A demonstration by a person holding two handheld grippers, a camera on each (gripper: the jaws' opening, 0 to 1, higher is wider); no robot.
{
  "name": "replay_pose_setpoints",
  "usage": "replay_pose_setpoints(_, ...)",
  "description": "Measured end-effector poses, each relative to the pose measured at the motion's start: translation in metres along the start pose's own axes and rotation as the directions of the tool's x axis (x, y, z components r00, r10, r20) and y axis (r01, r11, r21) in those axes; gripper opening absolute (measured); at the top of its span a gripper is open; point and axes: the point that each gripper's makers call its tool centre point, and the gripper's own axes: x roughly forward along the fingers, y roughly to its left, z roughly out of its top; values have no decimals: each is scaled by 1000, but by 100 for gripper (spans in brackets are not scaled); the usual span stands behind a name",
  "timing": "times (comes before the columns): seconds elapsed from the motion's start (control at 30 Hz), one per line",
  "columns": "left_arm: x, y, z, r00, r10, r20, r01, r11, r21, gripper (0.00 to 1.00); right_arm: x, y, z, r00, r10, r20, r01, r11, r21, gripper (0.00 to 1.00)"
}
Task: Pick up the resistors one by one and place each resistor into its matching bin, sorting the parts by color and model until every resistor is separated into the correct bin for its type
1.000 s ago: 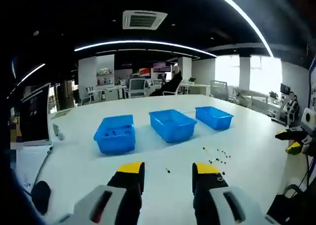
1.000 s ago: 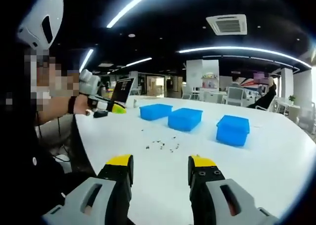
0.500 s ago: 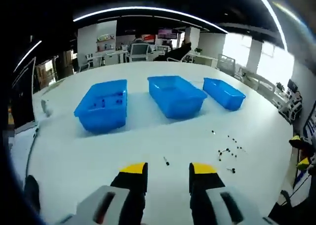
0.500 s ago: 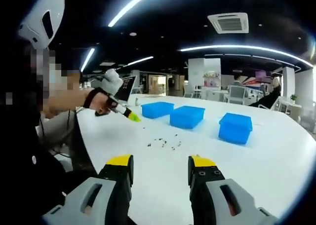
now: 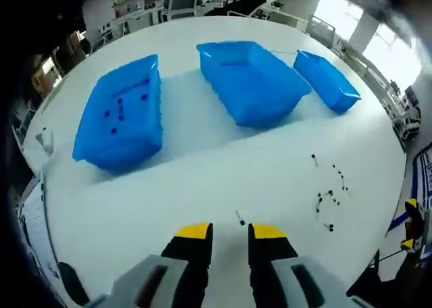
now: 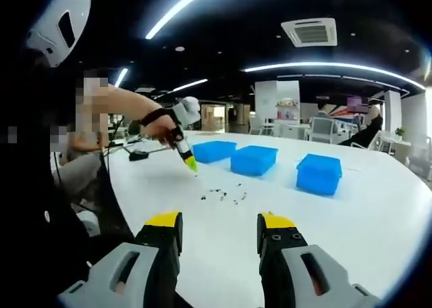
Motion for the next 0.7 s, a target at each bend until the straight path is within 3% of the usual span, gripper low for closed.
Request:
replay_pose_setpoints(0.17, 4, -12, -5, 997, -5, -82, 5, 1000, -5, 22, 2, 3, -2, 1000, 12, -5, -12, 1000, 3, 46)
replay_pose_setpoints(0.3, 11, -21, -10, 994, -12, -111, 12, 1000, -3, 22, 2, 2, -1, 1000, 12, -1, -12, 1000, 5, 46)
replay_pose_setpoints(0.7, 17, -21, -14, 991, -12, -133, 13, 1000, 6, 17, 2, 1, -2, 1000, 10, 3, -10, 1000, 13, 46)
